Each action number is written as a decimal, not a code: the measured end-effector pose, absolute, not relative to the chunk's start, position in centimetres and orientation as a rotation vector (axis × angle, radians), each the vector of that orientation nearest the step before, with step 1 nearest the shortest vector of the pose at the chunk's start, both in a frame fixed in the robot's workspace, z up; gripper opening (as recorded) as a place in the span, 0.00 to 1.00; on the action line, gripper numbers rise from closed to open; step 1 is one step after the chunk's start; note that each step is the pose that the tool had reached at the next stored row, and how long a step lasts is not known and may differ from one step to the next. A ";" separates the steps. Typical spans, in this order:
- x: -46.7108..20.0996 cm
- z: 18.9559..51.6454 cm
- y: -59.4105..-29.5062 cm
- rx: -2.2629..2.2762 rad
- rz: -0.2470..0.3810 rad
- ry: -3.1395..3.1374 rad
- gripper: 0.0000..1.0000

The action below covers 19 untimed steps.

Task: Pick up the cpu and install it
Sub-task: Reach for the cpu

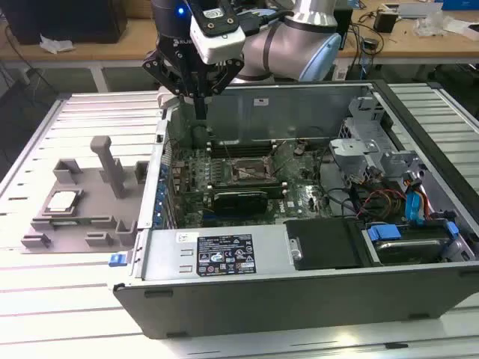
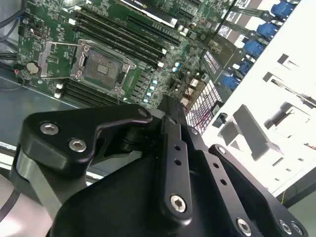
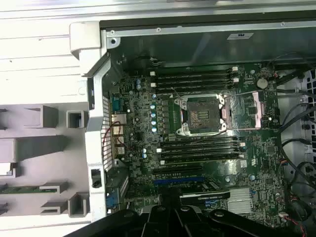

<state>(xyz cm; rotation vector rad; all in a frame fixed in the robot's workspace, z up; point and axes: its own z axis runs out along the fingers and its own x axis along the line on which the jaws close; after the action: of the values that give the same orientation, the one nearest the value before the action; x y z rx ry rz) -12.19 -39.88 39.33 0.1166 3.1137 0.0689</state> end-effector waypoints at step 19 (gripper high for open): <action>-13.2 39.3 -39.9 0.117 0.069 3.114 0.11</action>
<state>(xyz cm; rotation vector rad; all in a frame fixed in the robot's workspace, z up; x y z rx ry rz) -13.19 -39.89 39.33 0.1166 3.1137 0.0689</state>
